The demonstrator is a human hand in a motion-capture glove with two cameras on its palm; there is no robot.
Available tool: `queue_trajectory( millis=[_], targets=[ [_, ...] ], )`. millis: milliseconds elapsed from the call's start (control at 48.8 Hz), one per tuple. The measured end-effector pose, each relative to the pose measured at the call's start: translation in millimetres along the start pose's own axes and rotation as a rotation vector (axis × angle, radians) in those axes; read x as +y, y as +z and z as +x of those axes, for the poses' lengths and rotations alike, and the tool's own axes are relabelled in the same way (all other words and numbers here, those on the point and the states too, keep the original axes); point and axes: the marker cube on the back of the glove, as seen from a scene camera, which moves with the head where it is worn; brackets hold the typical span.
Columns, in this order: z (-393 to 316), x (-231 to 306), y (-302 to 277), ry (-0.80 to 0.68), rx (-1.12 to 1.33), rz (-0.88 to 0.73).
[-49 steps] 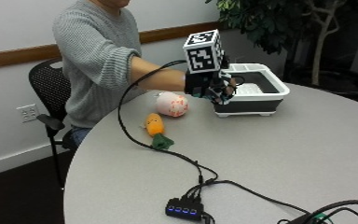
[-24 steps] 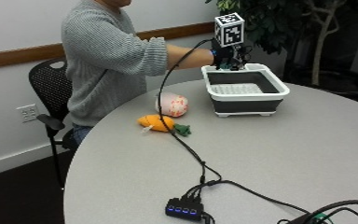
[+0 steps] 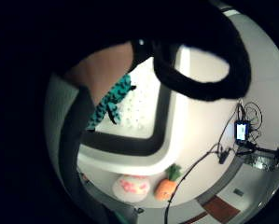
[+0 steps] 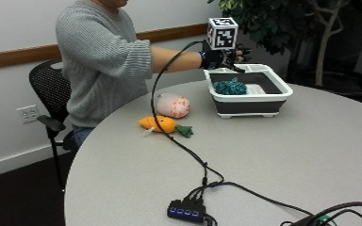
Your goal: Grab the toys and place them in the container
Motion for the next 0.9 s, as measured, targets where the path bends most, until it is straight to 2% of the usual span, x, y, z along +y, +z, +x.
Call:
queue_trajectory(
  millis=[123, 287, 472, 656, 903],
  targets=[
    [28.5, 45.1, -26.7, 0.058, -0.018, 0.052],
    [112.6, 139.5, -74.5, 0.182, -0.062, 0.157],
    [184.0, 218.2, -81.4, 0.342, -0.022, 0.212],
    [170.5, 247.5, -16.9, 0.300, -0.015, 0.122],
    [137.5, 284.2, 141.1, 0.332, -0.042, -0.096]
  ],
)
